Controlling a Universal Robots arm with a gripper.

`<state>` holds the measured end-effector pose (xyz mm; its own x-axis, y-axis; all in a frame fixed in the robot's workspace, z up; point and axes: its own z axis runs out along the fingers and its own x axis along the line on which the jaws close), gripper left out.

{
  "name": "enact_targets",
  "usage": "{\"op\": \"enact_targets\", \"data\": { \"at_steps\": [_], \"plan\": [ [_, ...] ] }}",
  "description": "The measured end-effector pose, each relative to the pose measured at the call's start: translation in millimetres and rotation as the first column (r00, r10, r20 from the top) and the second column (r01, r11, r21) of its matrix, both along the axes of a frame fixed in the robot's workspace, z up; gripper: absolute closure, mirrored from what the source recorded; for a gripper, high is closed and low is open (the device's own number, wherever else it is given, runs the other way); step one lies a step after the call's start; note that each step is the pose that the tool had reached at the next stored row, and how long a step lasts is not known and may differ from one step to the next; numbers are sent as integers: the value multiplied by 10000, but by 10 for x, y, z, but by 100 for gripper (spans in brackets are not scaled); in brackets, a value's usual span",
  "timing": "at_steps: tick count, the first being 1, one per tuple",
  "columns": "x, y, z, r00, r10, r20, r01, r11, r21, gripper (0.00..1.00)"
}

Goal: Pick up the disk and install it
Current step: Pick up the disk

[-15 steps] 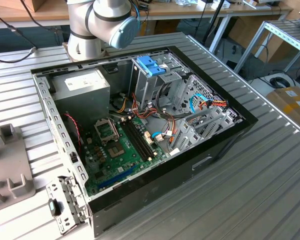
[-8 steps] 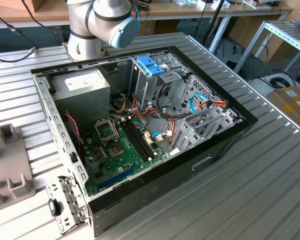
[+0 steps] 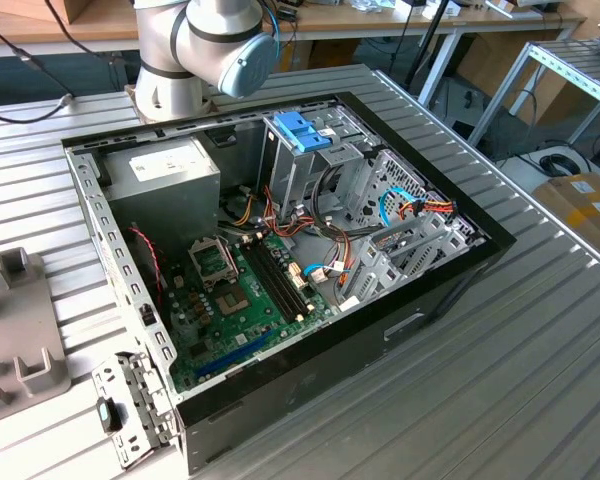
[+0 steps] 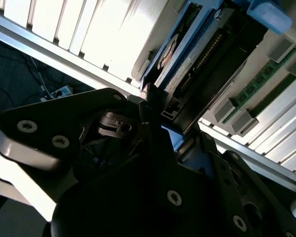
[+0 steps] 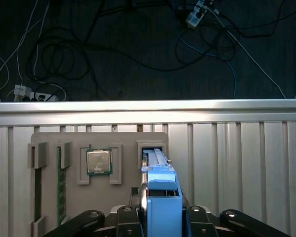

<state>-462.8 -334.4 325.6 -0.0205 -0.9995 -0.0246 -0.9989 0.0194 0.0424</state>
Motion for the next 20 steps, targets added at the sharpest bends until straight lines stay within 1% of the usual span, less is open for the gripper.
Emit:
{"op": "enact_targets", "data": {
  "at_steps": [20],
  "plan": [
    [0, 0, 78, 10000, 0, -1, 0, 10000, -1, 63]
  ]
}}
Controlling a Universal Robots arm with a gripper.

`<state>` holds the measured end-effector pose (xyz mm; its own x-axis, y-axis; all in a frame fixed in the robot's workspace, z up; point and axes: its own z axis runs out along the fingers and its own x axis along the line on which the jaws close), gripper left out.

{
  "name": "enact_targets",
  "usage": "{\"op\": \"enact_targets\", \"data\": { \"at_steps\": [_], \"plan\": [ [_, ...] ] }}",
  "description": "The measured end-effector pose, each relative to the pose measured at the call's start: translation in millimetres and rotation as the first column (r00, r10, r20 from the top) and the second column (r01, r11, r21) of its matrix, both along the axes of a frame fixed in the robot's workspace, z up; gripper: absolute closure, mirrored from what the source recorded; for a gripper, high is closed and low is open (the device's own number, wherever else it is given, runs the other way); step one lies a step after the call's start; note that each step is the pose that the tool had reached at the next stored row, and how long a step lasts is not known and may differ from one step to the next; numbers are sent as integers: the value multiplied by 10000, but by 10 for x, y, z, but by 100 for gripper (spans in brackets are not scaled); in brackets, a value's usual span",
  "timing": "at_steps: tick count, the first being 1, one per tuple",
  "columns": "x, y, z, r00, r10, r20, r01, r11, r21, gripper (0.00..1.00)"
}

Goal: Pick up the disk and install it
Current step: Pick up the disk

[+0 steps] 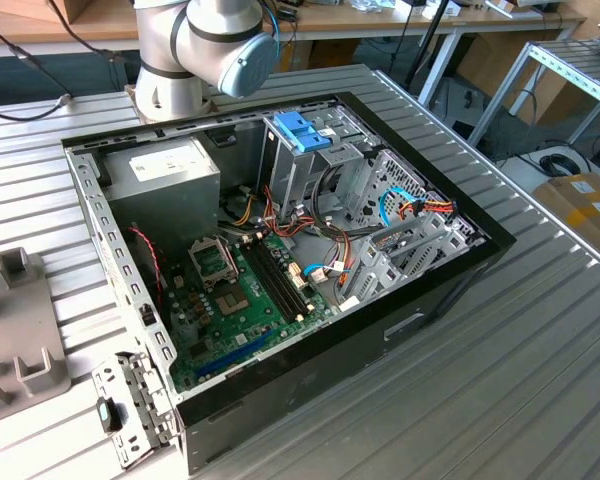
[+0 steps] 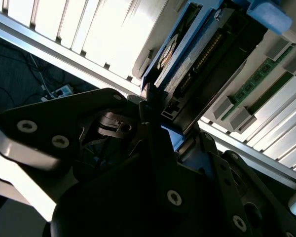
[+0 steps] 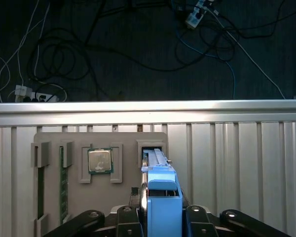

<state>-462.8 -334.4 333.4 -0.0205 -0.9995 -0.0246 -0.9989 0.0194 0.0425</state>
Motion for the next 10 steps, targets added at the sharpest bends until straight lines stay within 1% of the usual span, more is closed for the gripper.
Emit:
{"op": "enact_targets", "data": {
  "at_steps": [10],
  "plan": [
    [0, 0, 44, 10000, 0, 1, 0, 10000, 1, 63]
  ]
}}
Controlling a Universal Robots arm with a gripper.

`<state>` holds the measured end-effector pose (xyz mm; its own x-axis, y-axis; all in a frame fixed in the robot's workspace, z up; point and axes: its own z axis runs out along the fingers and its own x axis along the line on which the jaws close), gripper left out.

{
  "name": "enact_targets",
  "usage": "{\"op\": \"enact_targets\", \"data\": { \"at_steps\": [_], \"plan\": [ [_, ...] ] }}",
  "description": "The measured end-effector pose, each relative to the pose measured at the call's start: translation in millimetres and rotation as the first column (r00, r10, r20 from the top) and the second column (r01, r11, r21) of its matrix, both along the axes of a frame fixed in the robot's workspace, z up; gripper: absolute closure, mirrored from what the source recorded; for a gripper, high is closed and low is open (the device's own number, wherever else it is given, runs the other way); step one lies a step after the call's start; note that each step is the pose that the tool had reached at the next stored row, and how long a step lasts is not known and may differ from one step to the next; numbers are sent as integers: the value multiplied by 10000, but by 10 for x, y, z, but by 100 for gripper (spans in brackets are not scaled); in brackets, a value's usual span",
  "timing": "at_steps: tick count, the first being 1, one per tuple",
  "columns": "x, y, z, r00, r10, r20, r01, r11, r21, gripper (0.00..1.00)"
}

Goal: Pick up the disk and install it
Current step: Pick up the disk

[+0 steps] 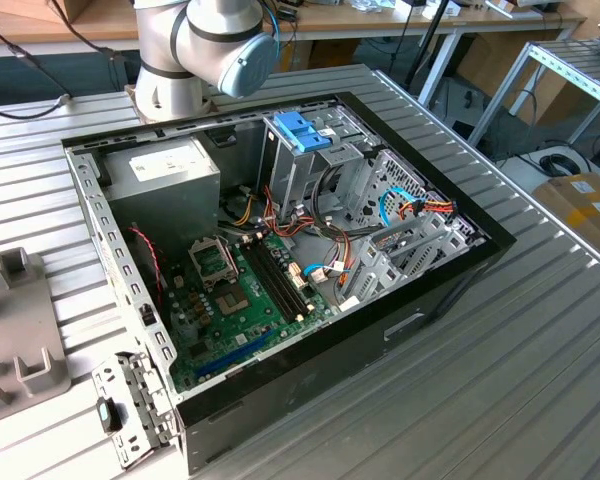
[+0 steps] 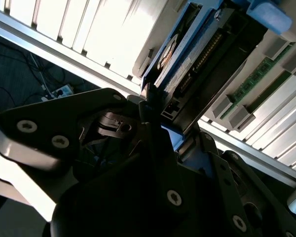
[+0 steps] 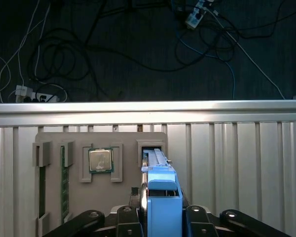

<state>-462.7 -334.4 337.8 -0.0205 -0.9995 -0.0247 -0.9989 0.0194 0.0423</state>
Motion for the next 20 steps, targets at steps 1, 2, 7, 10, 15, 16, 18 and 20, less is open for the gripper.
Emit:
{"op": "enact_targets", "data": {
  "at_steps": [1, 2, 7, 10, 15, 16, 18, 20],
  "plan": [
    [0, 0, 4, 10000, 0, 0, 0, 10000, 0, 63],
    [0, 0, 8, 10000, 0, -1, 0, 10000, -1, 63],
    [0, 0, 31, 10000, 0, 0, 0, 10000, 0, 63],
    [0, 0, 45, 10000, 0, -1, 0, 10000, -1, 63],
    [0, 0, 64, 10000, 0, 0, 0, 10000, 0, 63],
    [0, 0, 67, 10000, 0, -1, 0, 10000, -1, 63],
    [0, 0, 73, 10000, 0, 0, 0, 10000, -1, 63],
    [0, 0, 79, 10000, 0, -1, 0, 10000, -1, 63]
  ]
}}
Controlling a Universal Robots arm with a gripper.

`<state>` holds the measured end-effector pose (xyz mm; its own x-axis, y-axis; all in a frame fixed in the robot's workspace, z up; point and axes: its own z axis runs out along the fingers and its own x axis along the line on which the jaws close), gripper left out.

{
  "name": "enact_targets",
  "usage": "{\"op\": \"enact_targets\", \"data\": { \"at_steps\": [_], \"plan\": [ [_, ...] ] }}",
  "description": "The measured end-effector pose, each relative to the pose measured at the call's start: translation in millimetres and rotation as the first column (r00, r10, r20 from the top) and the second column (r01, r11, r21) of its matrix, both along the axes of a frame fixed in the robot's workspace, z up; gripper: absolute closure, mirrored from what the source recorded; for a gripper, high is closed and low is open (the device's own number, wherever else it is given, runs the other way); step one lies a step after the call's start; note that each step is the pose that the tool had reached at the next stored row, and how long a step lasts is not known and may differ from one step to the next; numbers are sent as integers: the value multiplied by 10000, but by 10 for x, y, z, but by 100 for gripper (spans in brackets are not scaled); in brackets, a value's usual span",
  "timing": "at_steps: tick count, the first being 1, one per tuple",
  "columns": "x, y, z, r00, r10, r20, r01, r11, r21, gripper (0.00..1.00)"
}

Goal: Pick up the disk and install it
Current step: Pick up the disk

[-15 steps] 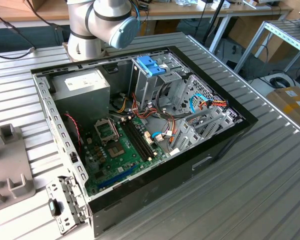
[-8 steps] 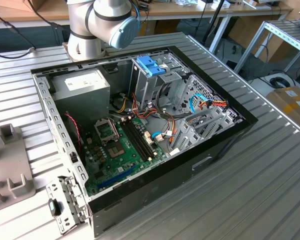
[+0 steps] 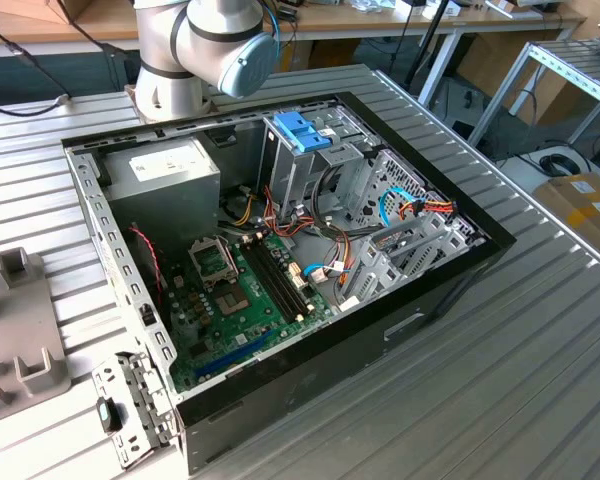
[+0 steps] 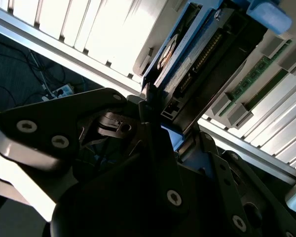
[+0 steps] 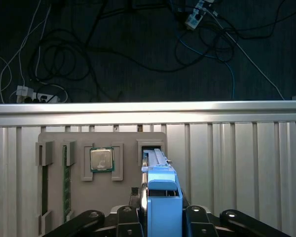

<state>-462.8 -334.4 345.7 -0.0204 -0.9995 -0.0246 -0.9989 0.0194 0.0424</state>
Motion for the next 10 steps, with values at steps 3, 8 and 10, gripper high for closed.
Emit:
{"op": "enact_targets", "data": {
  "at_steps": [3, 8, 10],
  "plan": [
    [0, 0, 6, 10000, 0, 1, 0, 10000, 1, 63],
    [0, 0, 21, 10000, 0, 0, 0, 10000, 0, 63],
    [0, 0, 26, 10000, 0, 0, 0, 10000, 0, 63]
  ]
}}
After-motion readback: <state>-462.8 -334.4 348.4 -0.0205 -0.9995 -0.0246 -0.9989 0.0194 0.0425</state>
